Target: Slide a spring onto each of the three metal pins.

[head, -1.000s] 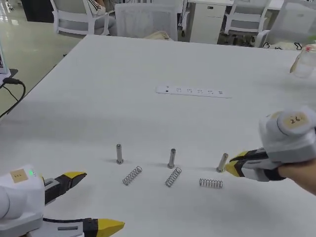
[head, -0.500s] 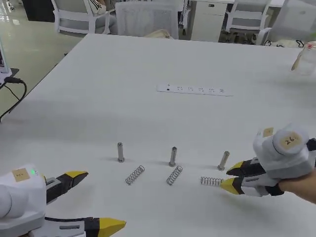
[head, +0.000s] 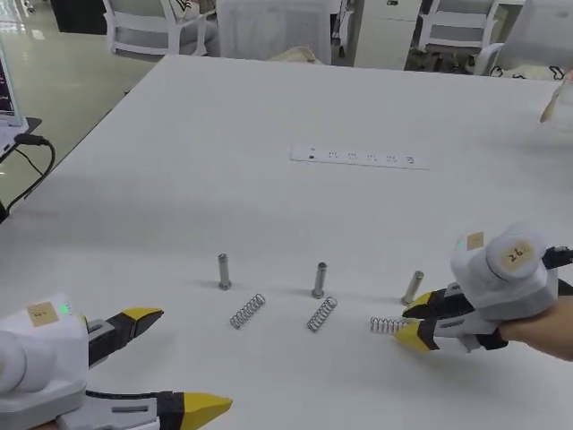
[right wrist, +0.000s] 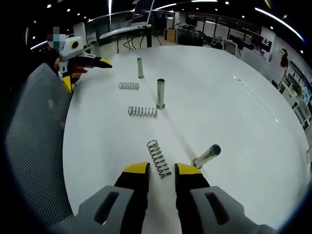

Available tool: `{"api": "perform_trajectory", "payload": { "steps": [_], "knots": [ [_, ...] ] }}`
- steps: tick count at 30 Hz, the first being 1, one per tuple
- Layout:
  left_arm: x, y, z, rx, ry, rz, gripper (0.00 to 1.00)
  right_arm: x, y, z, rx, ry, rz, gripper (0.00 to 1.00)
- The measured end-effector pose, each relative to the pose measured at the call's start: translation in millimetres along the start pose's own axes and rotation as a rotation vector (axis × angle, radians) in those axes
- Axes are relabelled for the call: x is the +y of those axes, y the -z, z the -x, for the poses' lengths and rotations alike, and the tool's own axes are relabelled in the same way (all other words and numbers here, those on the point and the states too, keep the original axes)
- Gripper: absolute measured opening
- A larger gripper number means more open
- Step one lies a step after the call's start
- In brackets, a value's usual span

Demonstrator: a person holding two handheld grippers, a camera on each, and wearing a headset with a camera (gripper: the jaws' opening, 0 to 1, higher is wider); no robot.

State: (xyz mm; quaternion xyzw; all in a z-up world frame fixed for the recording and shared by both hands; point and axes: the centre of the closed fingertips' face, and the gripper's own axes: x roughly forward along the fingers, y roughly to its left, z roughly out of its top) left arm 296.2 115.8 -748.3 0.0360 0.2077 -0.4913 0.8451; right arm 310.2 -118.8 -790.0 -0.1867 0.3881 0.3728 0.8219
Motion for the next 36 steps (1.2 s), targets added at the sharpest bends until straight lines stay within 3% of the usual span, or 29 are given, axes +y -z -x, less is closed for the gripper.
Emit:
{"api": "perform_trajectory", "payload": {
  "steps": [17,26,36],
  "knots": [
    [2.2,0.8,2.9,-0.006,-0.008,0.007,0.87,4.5,5.9,-0.9,0.034,-0.003,0.086,0.09],
    [0.1,-2.1,5.7,-0.012,-0.008,0.0,0.86,11.6,4.8,1.1,0.04,-0.014,0.083,0.09],
    [-14.0,-13.3,6.0,-0.026,0.031,-0.028,0.77,21.7,-2.6,5.5,0.036,-0.027,0.092,0.08]
  ]
}}
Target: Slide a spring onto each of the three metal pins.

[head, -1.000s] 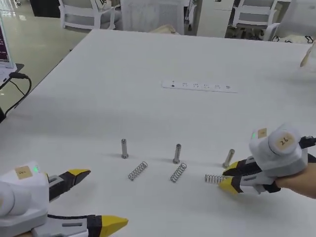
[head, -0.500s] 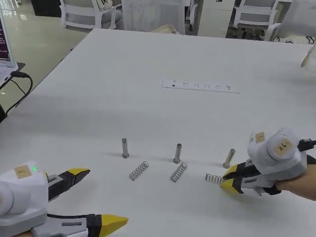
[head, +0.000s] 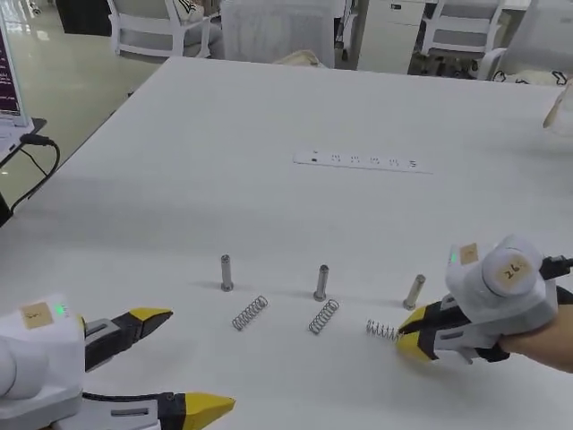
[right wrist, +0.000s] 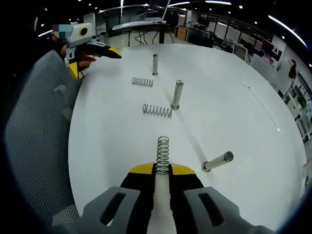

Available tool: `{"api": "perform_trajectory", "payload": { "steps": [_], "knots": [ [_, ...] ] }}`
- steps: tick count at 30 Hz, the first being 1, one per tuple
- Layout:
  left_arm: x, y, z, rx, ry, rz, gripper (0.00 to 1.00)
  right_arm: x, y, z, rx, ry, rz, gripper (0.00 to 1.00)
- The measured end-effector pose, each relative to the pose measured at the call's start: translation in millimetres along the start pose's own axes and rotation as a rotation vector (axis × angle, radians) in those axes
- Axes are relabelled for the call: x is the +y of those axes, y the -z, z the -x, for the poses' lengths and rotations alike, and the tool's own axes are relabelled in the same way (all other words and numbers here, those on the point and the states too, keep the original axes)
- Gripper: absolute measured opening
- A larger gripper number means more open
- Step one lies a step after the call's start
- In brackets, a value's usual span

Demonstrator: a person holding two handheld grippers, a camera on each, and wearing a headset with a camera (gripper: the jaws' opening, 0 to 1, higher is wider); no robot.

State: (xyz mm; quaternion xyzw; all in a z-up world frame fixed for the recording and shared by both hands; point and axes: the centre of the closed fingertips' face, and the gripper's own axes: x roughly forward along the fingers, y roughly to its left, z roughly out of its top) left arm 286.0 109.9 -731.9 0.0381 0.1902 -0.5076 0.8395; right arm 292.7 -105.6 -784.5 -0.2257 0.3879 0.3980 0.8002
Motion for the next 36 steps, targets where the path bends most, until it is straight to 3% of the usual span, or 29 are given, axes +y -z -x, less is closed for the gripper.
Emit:
{"api": "perform_trajectory", "payload": {
  "steps": [6,18,26,36],
  "knots": [
    [-5.9,-5.6,-2.3,-0.007,0.022,-0.013,0.74,7.6,-9.1,6.3,-0.012,-0.014,0.005,0.08],
    [-20.6,-14.6,-11.5,-0.013,0.086,-0.055,0.64,31.3,-50.0,14.6,-0.056,-0.078,0.076,0.08],
    [-26.8,-18.1,-15.7,-0.003,0.127,-0.101,0.58,47.5,-66.7,14.0,-0.053,-0.122,0.133,0.08],
    [-34.7,-40.0,-25.6,0.001,0.194,-0.194,0.53,64.5,-91.2,15.9,-0.064,-0.161,0.197,0.08]
  ]
}}
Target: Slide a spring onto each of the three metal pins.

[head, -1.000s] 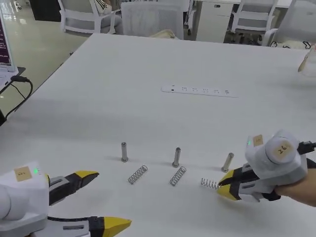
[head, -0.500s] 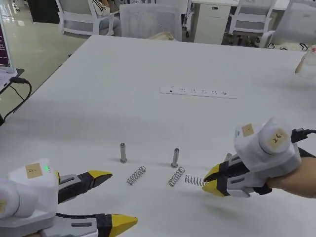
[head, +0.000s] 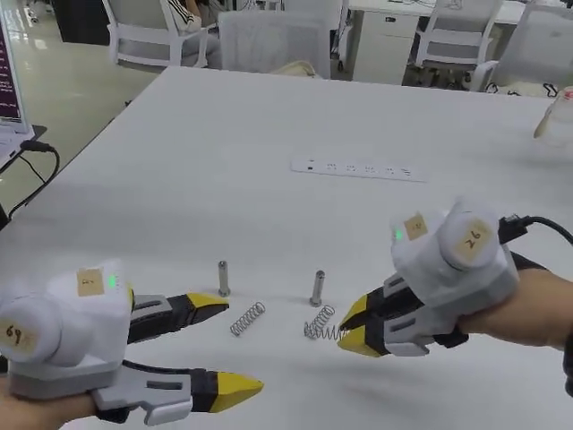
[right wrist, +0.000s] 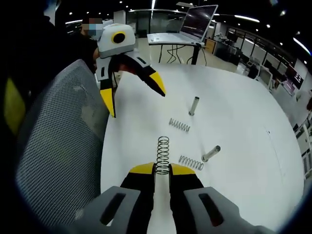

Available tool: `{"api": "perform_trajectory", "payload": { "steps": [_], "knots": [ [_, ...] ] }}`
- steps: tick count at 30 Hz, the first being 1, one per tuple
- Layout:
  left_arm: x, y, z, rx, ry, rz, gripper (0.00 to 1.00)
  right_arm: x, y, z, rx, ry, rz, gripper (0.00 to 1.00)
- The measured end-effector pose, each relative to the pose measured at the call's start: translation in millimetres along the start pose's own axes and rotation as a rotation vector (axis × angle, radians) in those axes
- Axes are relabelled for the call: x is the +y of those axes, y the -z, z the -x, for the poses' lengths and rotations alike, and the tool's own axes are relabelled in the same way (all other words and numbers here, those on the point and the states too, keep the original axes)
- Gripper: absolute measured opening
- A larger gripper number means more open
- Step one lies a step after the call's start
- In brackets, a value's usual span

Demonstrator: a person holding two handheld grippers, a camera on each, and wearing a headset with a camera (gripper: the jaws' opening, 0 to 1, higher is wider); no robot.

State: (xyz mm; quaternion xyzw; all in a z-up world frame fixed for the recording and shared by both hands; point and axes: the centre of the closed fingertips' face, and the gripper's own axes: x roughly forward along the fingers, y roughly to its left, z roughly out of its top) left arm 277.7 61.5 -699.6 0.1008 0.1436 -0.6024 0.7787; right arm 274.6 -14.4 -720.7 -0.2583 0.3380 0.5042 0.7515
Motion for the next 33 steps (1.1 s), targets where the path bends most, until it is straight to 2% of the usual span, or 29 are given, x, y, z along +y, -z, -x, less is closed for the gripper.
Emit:
{"api": "perform_trajectory", "payload": {
  "steps": [7,15,24,33],
  "knots": [
    [-1.7,-7.6,-8.1,0.003,0.037,-0.04,0.5,6.0,-11.9,0.3,-0.002,-0.017,0.029,0.08],
    [-4.7,-8.0,-20.7,0.021,0.085,-0.084,0.43,13.5,-15.6,-4.6,0.013,-0.043,0.052,0.08],
    [-13.8,-6.7,-38.3,0.039,0.135,-0.14,0.31,17.3,-15.8,-9.0,0.029,-0.064,0.059,0.08],
    [-18.5,-4.5,-42.9,0.051,0.163,-0.198,0.15,19.3,-15.4,-9.0,0.033,-0.071,0.061,0.08]
  ]
}}
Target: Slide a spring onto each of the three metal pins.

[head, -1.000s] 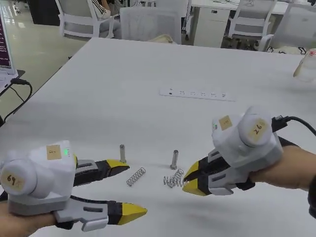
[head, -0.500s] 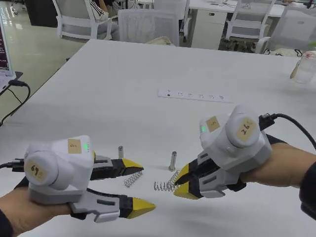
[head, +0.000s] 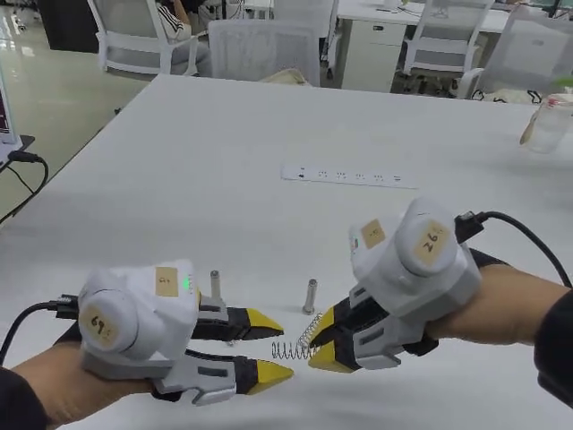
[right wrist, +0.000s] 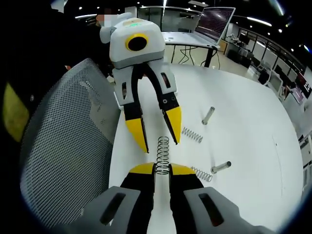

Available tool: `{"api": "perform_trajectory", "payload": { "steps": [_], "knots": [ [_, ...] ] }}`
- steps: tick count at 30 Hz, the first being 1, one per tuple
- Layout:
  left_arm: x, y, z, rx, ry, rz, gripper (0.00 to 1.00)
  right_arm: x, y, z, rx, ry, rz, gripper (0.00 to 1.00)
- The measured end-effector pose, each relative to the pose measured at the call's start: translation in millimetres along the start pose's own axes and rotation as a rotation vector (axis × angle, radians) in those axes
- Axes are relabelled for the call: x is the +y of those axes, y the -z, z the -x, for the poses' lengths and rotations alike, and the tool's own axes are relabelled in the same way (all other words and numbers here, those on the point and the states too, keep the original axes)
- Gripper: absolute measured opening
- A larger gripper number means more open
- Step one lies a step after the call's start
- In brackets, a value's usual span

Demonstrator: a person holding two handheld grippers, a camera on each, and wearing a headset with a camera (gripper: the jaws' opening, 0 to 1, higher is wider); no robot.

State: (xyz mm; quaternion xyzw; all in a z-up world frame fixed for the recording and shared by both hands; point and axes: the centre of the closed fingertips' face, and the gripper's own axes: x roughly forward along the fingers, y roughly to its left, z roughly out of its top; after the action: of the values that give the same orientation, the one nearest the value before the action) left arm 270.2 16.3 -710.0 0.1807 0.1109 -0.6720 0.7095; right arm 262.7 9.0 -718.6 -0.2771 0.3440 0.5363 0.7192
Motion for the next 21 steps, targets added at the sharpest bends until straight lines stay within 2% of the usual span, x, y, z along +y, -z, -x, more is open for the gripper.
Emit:
{"api": "perform_trajectory", "payload": {
  "steps": [9,14,21],
  "knots": [
    [-2.5,6.0,-3.8,0.036,0.009,-0.055,0.05,4.9,-0.9,0.7,0.007,-0.015,0.004,0.08],
    [-3.9,6.7,-4.3,0.043,0.014,-0.059,0.05,6.0,-1.5,1.4,0.006,-0.015,0.004,0.08],
    [-2.5,6.7,-4.7,0.038,0.009,-0.049,0.03,5.1,-11.8,8.0,-0.028,-0.006,0.001,0.07]
  ]
}}
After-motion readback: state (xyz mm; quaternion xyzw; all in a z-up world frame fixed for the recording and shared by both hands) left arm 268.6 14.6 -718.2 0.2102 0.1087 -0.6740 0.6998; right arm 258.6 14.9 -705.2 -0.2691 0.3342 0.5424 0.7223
